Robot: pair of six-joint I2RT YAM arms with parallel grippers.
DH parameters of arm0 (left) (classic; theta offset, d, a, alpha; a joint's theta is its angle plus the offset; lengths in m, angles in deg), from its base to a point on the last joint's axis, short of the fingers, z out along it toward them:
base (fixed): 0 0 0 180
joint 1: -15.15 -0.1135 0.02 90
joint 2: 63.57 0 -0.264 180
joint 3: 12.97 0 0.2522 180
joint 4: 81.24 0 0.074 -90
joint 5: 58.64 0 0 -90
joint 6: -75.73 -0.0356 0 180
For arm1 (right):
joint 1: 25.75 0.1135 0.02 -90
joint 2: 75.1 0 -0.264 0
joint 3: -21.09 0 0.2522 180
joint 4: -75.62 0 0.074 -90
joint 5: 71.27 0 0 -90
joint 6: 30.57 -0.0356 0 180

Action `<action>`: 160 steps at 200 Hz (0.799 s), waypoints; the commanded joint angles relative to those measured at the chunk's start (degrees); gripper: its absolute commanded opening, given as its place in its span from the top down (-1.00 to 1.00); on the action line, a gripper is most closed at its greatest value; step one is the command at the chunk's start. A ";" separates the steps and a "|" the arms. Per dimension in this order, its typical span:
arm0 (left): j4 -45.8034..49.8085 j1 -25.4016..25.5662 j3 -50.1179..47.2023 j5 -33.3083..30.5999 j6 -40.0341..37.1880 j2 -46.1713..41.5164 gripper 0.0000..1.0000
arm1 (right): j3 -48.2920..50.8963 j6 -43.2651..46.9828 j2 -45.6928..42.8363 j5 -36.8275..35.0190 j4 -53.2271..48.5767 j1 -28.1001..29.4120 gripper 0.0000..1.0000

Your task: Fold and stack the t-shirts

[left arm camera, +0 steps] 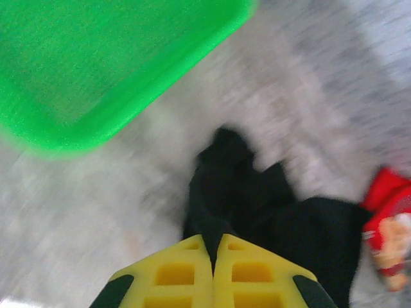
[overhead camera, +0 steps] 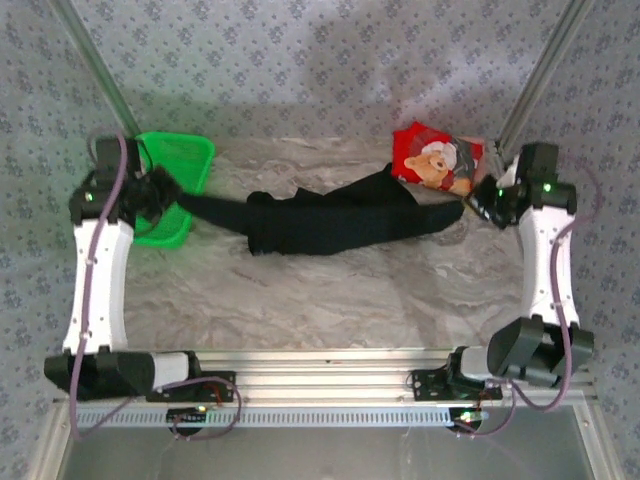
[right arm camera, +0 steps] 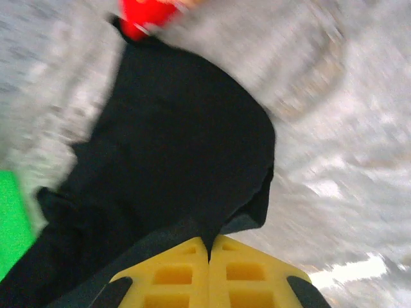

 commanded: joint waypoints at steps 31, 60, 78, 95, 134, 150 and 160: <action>1.45 1.30 66.58 5.94 -5.12 36.62 1.00 | -41.28 -10.36 23.03 11.06 13.08 -0.26 1.00; -13.87 -1.65 86.17 15.31 8.18 51.05 1.00 | -57.55 -20.50 34.85 15.41 30.10 -0.67 1.00; -29.96 -1.68 76.16 15.09 10.63 47.89 1.00 | -62.69 -24.64 38.32 14.90 38.56 -0.55 1.00; -37.93 -3.11 71.27 14.70 11.28 45.38 1.00 | -64.70 -26.29 39.14 13.54 42.11 -1.04 1.00; -38.98 -9.41 76.07 17.90 12.26 45.74 1.00 | -63.75 -25.93 37.64 14.15 43.35 -3.59 1.00; -39.89 -11.32 75.94 19.33 12.78 44.47 1.00 | -63.75 -26.73 37.11 14.32 44.86 -4.48 1.00; -41.27 -11.82 76.02 20.34 12.49 43.57 1.00 | -63.84 -28.09 36.76 14.61 46.83 -4.92 1.00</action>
